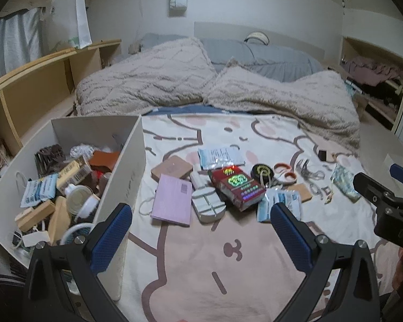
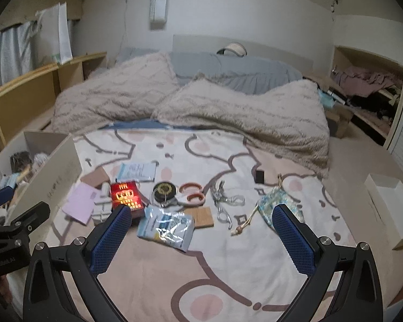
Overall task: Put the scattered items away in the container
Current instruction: 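Move both tools toward the scattered items on the bed, then grasp the red cigarette pack with the left tool while the right tool grasps the white sachet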
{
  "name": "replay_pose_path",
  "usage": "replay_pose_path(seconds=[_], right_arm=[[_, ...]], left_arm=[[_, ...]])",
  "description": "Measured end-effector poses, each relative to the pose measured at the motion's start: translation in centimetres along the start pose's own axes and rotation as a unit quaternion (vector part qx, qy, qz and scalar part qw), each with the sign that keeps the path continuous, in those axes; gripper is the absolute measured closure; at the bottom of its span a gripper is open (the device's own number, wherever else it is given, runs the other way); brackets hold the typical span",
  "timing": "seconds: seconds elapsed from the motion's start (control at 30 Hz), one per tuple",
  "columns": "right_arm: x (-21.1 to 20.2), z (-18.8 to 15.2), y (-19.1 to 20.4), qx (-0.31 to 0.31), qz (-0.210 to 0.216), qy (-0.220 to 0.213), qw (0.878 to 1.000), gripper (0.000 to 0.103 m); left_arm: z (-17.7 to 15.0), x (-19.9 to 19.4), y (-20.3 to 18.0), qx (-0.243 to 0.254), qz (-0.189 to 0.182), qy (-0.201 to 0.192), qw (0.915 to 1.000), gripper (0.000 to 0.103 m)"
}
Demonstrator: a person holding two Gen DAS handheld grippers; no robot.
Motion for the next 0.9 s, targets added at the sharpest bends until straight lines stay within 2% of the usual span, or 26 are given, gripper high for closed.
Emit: replay_pose_path(seconds=[0.27,0.4,0.63,0.73,0.9], right_arm=[[3.9,-2.0,-0.5,0.018,0.014,0.059,0.998,0.0],[5.7,-3.0,-0.5,0.026,0.027,0.086,0.996,0.0],[9.6,-4.1,0.9,0.021,0.054,0.137,0.989,0.0],[11.5,-4.6,2.0,0.023,0.089,0.163,0.982,0.0],[14.1,-5.1,2.1,0.018,0.09,0.178,0.98,0.0]], left_arm=[[-2.3,2.7,-2.0,0.019,-0.021,0.038,0.9988,0.0],[-3.4,3.8,-2.7,0.029,-0.019,0.052,0.998,0.0],[-4.5,4.9,-3.1,0.039,-0.021,0.063,0.997,0.0],[-4.8,5.3,-3.1,0.039,-0.023,0.066,0.9968,0.0],[-4.8,5.6,-2.8,0.038,-0.028,0.067,0.9966,0.0]])
Point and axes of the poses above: each gripper's, at about its wrist camera, not at the fingertips, and x roughly the way its jaws point, y to its left, z to its top, the point moved 7 cm from there along x, roughly the way its jaws point, and after that the axes turned 14 degrees about z, right-handed, at the moved point
